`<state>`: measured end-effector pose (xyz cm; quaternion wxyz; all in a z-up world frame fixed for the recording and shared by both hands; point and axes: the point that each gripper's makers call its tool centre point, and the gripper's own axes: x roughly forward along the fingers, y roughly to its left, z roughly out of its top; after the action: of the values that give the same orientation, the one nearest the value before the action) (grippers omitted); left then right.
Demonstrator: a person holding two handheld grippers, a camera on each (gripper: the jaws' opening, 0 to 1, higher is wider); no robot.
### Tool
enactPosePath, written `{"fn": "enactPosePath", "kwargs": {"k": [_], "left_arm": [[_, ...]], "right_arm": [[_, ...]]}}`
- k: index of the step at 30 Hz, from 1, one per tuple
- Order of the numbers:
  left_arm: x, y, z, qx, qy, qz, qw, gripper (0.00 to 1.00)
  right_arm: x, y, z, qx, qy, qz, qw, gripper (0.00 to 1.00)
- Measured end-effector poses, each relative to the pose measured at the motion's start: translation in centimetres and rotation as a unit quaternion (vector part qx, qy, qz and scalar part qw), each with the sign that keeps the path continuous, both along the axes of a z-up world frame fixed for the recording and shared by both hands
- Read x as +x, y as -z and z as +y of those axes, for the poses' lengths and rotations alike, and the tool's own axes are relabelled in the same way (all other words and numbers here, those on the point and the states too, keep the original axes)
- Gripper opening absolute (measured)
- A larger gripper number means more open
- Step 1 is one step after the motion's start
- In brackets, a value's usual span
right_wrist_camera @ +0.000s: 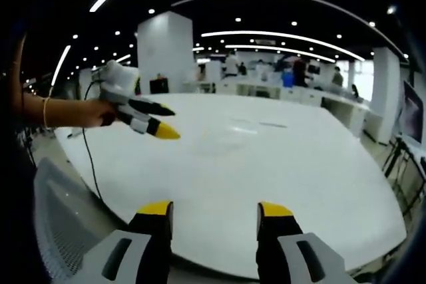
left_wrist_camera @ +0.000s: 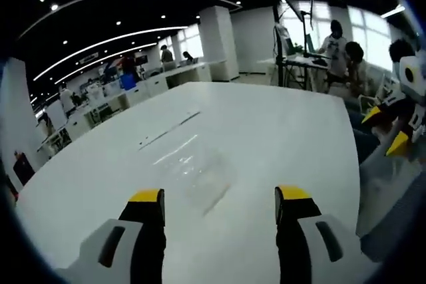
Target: Open the resealable bag by pulling the two sides of the seal apart until the entire bag opening is separated and visibly accessible.
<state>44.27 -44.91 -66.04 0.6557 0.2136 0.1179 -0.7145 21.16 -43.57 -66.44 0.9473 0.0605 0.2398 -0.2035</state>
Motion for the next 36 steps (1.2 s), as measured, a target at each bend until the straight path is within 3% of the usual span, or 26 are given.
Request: {"fn": "enactPosePath", "kwargs": {"k": [2, 6, 13, 16, 22, 36], "left_arm": [[0.2, -0.5, 1.0, -0.005, 0.0, -0.004, 1.0, 0.72], [0.3, -1.8, 2.7, -0.028, -0.006, 0.021, 0.9994, 0.82], [0.2, -2.7, 6.0, -0.048, -0.019, 0.033, 0.9981, 0.94], [-0.7, -2.8, 7.2, -0.071, -0.023, 0.07, 0.9948, 0.99], [-1.4, -2.0, 9.2, -0.062, -0.02, 0.068, 0.9956, 0.99], [-3.1, -1.5, 14.7, -0.058, -0.05, 0.113, 0.9907, 0.99]], "right_arm": [[0.0, 0.0, 0.0, 0.0, -0.001, -0.001, 1.0, 0.48], [-0.1, -0.5, -0.5, 0.002, 0.019, -0.018, 0.9997, 0.49], [-0.4, -0.8, -1.0, 0.002, 0.03, -0.022, 0.9993, 0.52], [-0.3, -0.7, -0.7, -0.001, 0.021, -0.015, 0.9997, 0.53], [-0.2, -1.1, -1.0, -0.019, 0.018, -0.01, 0.9996, 0.59], [0.1, -1.9, -1.8, -0.045, 0.009, -0.012, 0.9989, 0.63]]}}
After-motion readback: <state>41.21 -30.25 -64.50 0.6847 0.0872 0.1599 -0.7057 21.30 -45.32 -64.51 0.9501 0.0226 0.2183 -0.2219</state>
